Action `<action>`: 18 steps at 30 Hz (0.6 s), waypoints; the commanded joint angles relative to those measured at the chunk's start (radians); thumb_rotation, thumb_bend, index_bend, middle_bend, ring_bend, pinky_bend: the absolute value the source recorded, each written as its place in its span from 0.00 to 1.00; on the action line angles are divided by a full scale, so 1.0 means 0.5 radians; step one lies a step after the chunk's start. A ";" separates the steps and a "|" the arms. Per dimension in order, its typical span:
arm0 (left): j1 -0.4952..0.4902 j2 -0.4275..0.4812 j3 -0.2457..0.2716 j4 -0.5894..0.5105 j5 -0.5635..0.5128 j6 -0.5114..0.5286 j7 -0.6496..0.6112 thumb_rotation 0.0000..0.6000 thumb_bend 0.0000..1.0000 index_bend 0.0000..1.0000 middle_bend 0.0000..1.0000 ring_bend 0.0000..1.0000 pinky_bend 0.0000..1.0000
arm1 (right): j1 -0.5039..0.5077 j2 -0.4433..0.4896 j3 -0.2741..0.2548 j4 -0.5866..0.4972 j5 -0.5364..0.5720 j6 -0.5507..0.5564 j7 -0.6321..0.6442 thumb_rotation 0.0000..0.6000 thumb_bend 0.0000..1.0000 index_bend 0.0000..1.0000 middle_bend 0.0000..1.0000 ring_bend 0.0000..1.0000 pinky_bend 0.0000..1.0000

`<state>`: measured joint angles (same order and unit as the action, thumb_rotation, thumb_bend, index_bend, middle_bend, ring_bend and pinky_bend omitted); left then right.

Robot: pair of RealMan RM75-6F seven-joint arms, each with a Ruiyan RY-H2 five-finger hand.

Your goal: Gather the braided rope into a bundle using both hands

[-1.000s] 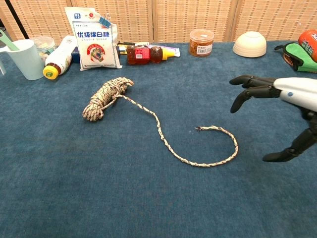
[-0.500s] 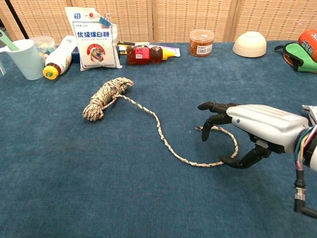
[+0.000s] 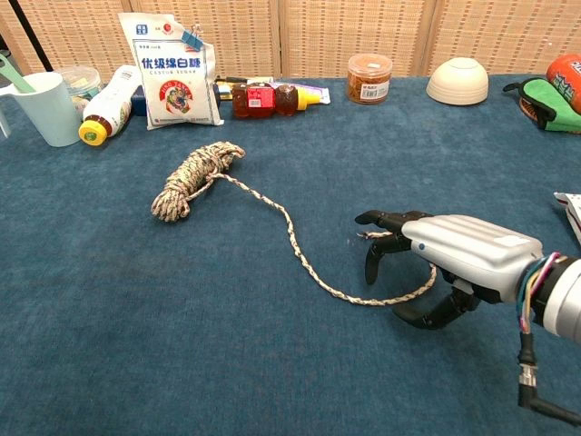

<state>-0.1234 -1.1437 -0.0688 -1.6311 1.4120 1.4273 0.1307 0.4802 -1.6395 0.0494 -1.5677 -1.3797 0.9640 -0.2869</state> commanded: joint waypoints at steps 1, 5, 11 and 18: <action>0.000 0.000 0.002 -0.002 0.000 -0.001 0.004 1.00 0.10 0.00 0.00 0.00 0.00 | 0.010 -0.047 -0.001 0.068 0.017 0.004 0.003 1.00 0.42 0.38 0.00 0.00 0.00; -0.001 -0.001 0.002 -0.002 -0.004 -0.001 0.008 1.00 0.10 0.00 0.00 0.00 0.00 | 0.015 -0.064 -0.004 0.094 0.028 0.005 0.021 1.00 0.42 0.39 0.00 0.00 0.00; -0.002 0.000 0.002 -0.003 -0.009 -0.003 0.008 1.00 0.10 0.00 0.00 0.00 0.00 | 0.022 -0.086 -0.009 0.116 0.025 0.016 0.054 1.00 0.42 0.40 0.00 0.00 0.00; -0.002 0.002 0.003 -0.004 -0.008 -0.001 0.006 1.00 0.10 0.00 0.00 0.00 0.00 | 0.024 -0.102 -0.024 0.139 0.008 0.035 0.069 1.00 0.43 0.45 0.00 0.00 0.00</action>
<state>-0.1244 -1.1428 -0.0675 -1.6330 1.4078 1.4268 0.1335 0.4919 -1.6899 0.0382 -1.4990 -1.3752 0.9810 -0.2527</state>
